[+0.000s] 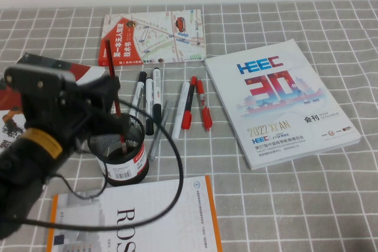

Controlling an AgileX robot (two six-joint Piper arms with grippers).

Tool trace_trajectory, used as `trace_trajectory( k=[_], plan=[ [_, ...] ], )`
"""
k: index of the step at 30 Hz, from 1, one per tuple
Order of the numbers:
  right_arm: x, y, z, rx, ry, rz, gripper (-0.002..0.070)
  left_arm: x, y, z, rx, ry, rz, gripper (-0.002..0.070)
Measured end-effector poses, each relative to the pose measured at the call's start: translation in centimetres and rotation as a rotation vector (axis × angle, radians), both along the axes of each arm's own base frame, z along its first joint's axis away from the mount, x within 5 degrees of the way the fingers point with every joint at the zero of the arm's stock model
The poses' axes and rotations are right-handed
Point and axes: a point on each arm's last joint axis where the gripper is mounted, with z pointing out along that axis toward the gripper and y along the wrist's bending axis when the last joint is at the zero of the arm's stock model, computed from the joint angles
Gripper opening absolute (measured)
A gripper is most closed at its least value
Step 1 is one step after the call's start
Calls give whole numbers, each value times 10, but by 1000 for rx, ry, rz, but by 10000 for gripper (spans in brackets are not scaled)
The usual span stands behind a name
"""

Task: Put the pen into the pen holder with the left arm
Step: Place the pen onto the pen holder

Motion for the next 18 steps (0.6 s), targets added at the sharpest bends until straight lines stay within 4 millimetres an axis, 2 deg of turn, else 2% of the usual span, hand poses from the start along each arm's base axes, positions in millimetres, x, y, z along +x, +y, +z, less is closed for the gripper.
trace_trajectory(
  k=[7,18],
  plan=[
    [0,0,0,0,0,0,-15,-8,0,-17,-25,-43,-26,20],
    [0,0,0,0,0,0,-15,-1,-3,-39,19,2,-33,20]
  ],
)
